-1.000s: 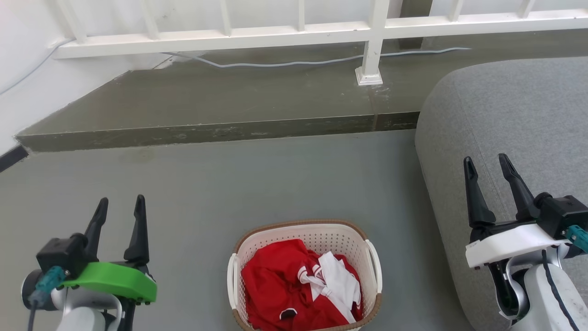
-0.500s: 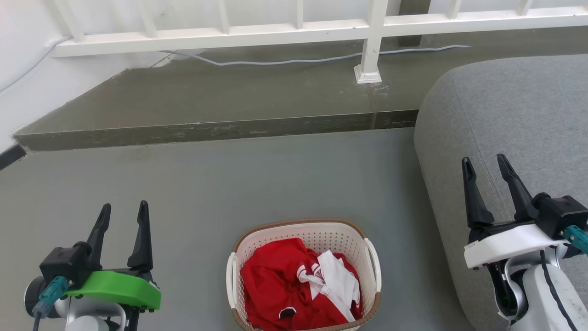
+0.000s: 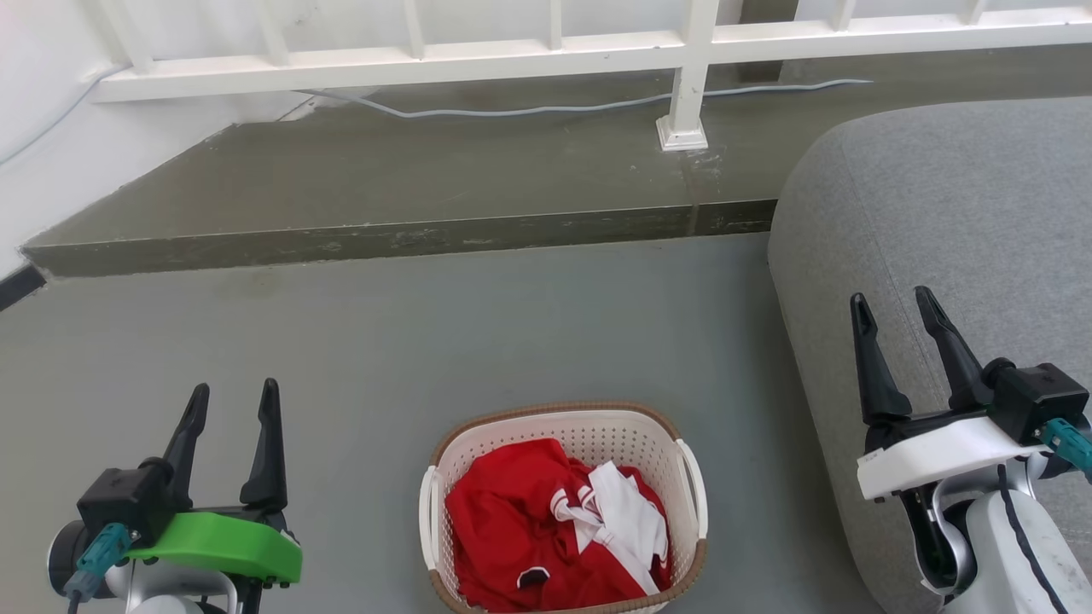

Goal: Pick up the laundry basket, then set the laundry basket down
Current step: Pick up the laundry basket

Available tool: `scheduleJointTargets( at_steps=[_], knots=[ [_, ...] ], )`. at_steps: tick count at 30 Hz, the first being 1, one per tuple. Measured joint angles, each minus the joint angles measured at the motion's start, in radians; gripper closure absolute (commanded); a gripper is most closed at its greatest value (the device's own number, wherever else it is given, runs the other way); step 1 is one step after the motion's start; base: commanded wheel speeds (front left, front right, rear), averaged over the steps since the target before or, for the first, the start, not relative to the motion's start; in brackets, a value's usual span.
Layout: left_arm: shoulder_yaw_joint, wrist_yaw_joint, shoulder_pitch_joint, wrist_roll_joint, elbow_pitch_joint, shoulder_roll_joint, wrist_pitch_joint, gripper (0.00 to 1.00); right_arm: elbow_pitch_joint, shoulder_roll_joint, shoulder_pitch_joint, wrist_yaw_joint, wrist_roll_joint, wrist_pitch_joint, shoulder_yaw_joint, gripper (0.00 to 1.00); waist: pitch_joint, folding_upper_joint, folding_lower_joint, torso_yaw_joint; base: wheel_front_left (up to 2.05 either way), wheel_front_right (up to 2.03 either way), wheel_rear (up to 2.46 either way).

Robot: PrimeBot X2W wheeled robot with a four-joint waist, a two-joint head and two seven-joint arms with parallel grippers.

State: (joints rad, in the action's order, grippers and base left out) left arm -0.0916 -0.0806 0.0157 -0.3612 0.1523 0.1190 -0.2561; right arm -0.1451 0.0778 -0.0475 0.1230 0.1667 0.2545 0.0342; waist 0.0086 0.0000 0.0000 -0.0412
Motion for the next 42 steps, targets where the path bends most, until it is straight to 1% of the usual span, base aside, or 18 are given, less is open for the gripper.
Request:
scheduleJointTargets(
  at_steps=[2,13,21,27,31,34,42],
  knots=[
    [0.004,-0.007,-0.001,0.001,-0.001,-0.001,0.0,0.0,0.0,0.0,0.0,0.0,-0.001,0.0,0.0,0.0,0.001,0.0,0.0,-0.001,0.0,0.0,0.0],
    [0.021,-0.012,-0.012,0.012,-0.014,-0.012,0.0,0.0,0.004,-0.003,0.0,0.0,-0.001,0.0,-0.001,0.0,0.016,0.0,0.0,-0.004,0.0,0.0,0.0],
    [0.013,-0.024,-0.009,0.016,-0.026,-0.012,0.0,0.0,0.013,-0.009,-0.006,0.0,-0.001,0.0,0.021,0.0,0.08,0.0,0.0,-0.009,0.0,0.0,0.0],
    [-0.004,-0.033,0.032,0.016,0.002,-0.012,0.0,0.0,0.0,-0.008,-0.034,0.0,-0.001,0.0,0.024,0.0,0.145,0.0,0.0,-0.009,0.0,0.0,0.0],
    [-0.011,-0.035,0.077,0.013,0.028,-0.012,0.0,0.0,-0.028,-0.008,-0.063,0.0,-0.006,0.0,0.03,0.0,0.192,0.0,0.0,-0.008,0.0,0.0,0.0],
    [-0.035,-0.042,0.12,0.012,0.068,-0.01,0.0,0.0,-0.069,-0.008,-0.089,0.0,-0.008,0.0,0.036,0.0,0.243,0.0,0.0001,-0.006,0.0,0.0,0.0],
    [-0.086,-0.043,0.239,0.006,0.152,-0.009,0.0,0.0,-0.186,-0.006,-0.137,0.001,-0.008,0.0,0.039,0.0,0.349,0.0,0.0001,-0.002,0.0,0.0,0.0]
  ],
)
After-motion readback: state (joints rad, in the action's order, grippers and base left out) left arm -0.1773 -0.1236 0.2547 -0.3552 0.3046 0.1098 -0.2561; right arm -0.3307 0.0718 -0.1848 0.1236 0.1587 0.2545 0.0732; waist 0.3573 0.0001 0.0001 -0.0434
